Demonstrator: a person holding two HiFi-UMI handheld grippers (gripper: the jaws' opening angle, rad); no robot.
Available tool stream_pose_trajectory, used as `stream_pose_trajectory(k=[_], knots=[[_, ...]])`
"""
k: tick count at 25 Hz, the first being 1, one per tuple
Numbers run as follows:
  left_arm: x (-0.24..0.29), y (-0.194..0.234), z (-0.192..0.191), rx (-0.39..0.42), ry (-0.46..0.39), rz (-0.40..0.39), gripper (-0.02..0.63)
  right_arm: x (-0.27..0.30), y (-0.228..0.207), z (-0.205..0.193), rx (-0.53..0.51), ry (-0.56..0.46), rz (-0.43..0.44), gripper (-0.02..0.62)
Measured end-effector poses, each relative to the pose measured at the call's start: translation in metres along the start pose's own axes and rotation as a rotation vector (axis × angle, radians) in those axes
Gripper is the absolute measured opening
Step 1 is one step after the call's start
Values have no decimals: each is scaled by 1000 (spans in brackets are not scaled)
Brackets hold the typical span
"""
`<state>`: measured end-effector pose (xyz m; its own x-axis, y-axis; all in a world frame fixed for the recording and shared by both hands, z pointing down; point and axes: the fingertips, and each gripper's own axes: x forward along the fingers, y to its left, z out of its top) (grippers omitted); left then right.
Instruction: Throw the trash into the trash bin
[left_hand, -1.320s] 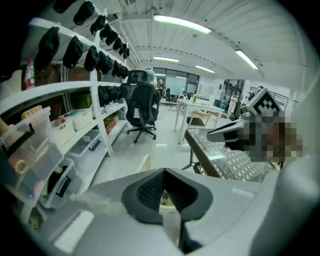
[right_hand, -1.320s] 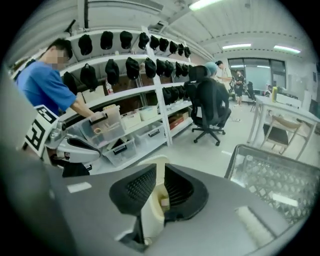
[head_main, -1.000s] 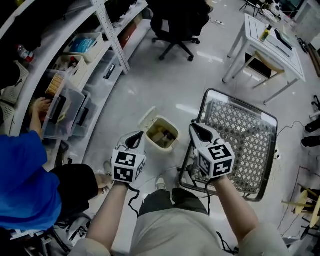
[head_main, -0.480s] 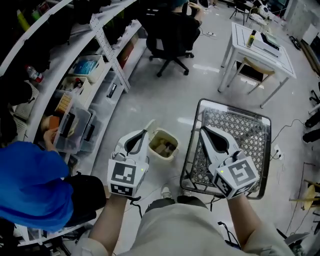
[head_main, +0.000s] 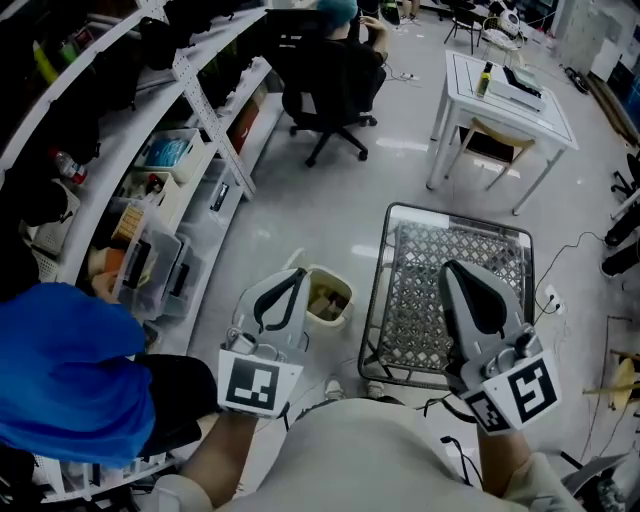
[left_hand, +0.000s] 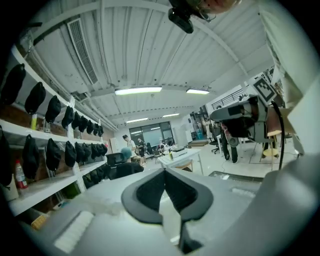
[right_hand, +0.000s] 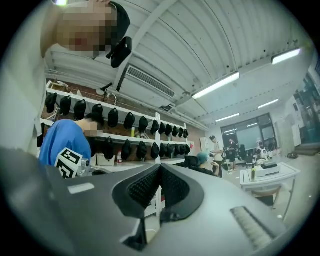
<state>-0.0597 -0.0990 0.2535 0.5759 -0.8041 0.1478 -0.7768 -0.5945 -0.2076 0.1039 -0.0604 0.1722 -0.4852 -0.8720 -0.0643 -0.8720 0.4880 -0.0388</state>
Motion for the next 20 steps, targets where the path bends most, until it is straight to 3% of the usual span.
stream_pose_trajectory(k=[8, 20], knots=[[-12, -13, 21, 89, -32, -31, 3, -22, 5, 19, -57, -4, 3, 3], [-15, -8, 16, 51, -4, -12, 3, -14, 8, -5, -26, 55, 35, 3]])
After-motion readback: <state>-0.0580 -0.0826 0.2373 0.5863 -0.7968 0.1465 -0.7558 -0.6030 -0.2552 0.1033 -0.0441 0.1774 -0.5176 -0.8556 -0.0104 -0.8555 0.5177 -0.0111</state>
